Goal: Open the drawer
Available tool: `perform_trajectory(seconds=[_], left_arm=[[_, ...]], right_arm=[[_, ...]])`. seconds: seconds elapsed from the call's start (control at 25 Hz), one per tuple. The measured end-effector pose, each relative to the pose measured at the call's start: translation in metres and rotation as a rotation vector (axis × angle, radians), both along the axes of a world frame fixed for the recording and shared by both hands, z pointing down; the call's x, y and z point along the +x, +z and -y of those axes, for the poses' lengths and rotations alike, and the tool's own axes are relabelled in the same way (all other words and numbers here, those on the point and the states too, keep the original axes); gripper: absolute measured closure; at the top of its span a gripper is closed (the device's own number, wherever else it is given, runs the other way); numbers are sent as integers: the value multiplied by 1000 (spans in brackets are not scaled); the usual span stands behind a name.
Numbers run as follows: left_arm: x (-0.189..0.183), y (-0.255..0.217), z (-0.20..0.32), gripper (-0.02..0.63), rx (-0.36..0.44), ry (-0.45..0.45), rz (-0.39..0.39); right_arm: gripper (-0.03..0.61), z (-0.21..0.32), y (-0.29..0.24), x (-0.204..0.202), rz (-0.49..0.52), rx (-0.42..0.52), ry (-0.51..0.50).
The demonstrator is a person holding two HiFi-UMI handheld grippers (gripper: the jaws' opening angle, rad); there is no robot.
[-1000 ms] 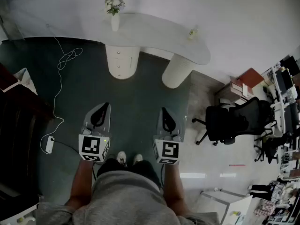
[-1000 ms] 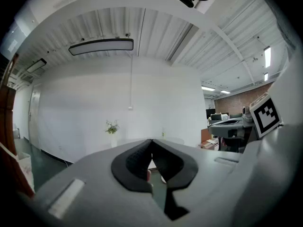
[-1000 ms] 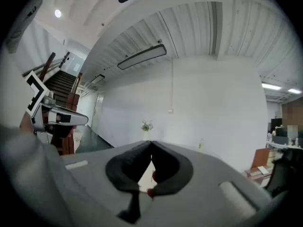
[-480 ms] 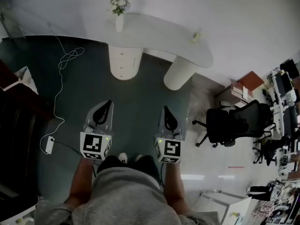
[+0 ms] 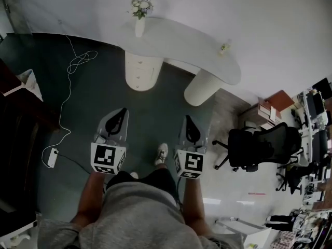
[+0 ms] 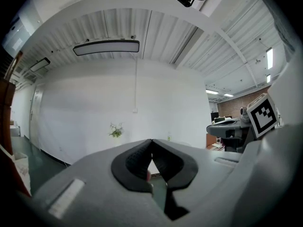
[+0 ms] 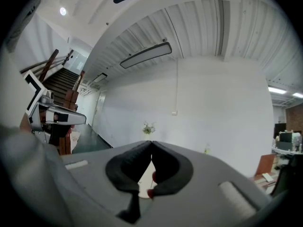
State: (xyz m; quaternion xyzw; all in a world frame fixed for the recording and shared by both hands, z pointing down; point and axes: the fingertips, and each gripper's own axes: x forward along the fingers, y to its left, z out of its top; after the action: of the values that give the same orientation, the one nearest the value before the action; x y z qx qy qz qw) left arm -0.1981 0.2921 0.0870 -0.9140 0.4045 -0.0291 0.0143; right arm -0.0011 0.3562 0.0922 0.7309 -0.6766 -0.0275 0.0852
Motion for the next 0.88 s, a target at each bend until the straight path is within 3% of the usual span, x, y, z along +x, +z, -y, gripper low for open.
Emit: perform_trajectory(seconds=[0.28, 0.88], left_arm=[[27, 17, 52, 603, -20, -57, 18], [123, 34, 194, 603, -61, -204, 68]], right_arm=[[574, 62, 13, 33, 14, -11, -46], [574, 236, 38, 133, 50, -81, -206]])
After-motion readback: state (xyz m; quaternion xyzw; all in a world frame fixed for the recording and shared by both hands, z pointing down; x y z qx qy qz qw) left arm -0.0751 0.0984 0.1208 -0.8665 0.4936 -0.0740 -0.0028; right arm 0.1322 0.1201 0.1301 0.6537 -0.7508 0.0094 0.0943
